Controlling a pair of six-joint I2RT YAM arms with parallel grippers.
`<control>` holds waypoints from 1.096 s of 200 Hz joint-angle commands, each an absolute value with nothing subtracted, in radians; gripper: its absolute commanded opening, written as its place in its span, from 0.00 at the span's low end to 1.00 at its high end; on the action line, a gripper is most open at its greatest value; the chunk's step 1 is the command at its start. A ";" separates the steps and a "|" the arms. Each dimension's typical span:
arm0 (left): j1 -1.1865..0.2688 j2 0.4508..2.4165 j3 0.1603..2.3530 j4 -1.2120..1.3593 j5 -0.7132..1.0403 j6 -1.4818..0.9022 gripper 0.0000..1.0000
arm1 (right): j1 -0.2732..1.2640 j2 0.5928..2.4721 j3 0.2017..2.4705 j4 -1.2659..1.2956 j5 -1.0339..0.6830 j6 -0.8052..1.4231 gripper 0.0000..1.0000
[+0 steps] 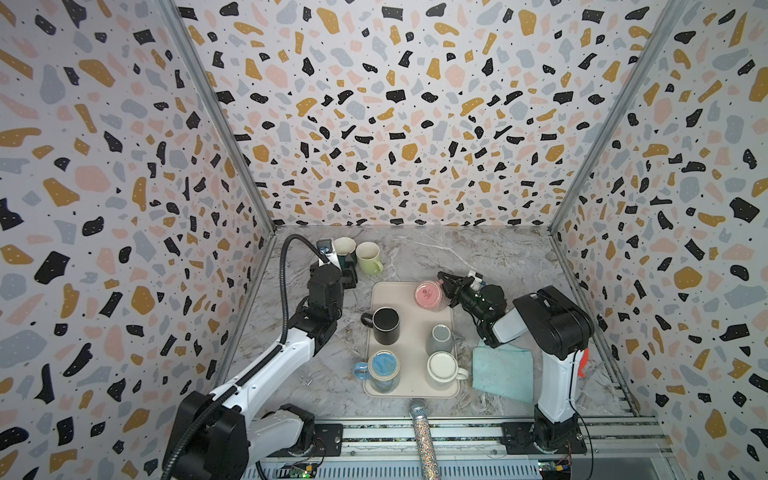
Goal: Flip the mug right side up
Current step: 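Lift the pink mug with the right gripper and turn it upright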
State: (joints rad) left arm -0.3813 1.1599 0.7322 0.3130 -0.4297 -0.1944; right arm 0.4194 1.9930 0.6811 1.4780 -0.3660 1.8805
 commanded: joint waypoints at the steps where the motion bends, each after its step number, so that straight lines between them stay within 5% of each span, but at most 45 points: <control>1: -0.376 1.126 0.750 0.333 -0.436 -0.187 0.68 | 0.411 1.872 0.747 1.466 -0.425 1.698 0.00; 129: -0.375 1.110 0.757 0.357 -0.387 -0.206 0.68 | 0.488 1.492 0.990 0.610 -0.287 0.647 0.00; 219: -0.374 1.144 0.855 0.337 -0.225 -0.213 0.68 | 0.640 1.407 1.042 0.347 -0.113 0.057 0.00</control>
State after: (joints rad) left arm -0.3805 1.1378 0.7998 0.3130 -0.2935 -0.2111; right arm 0.5728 1.4967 0.9771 0.3531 -0.2184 0.3256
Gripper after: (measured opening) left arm 0.676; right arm 0.103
